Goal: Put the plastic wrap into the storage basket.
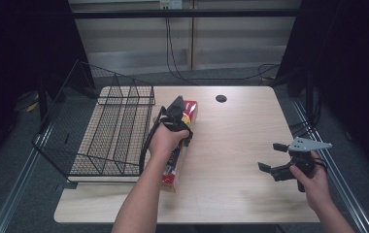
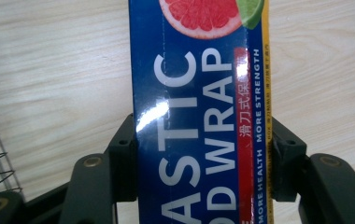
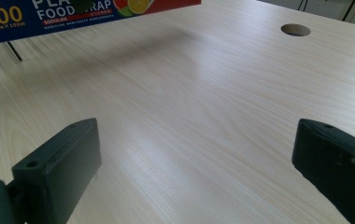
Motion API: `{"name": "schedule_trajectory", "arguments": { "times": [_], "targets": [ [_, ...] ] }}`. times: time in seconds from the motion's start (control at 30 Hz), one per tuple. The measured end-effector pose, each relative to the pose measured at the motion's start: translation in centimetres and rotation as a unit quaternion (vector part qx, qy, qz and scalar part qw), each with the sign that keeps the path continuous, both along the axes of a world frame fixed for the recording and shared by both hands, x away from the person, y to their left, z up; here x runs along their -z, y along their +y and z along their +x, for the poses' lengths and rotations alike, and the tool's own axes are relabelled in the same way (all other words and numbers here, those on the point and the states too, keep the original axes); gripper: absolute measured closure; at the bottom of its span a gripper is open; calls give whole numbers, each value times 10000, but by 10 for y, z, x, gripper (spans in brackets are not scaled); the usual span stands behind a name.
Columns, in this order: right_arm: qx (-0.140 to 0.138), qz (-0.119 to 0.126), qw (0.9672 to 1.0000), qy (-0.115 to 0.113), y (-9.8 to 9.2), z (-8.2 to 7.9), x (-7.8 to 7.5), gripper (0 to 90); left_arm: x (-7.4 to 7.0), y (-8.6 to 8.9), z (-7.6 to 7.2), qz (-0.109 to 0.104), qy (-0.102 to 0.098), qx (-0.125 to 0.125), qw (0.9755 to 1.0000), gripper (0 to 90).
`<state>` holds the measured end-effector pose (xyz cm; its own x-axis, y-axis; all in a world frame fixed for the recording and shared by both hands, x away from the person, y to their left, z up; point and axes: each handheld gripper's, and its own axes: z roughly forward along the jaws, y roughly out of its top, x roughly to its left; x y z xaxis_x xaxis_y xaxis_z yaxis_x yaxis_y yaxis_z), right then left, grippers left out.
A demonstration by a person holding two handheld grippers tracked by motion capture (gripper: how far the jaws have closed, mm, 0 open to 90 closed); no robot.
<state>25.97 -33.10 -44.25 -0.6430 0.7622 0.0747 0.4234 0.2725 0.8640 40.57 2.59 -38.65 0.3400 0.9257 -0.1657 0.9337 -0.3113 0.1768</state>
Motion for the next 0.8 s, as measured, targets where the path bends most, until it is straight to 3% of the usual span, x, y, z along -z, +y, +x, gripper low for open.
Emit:
{"name": "schedule_trajectory", "arguments": {
  "times": [0.5,0.8],
  "targets": [
    [-52,4,10000,31,1,0,0,8,-19,9,5,-49,-47,-223,9997,427],
    [-59,25,10000,43,1,0,0,9,-29,13,7,22,-40,-206,9998,428]
  ]
}}
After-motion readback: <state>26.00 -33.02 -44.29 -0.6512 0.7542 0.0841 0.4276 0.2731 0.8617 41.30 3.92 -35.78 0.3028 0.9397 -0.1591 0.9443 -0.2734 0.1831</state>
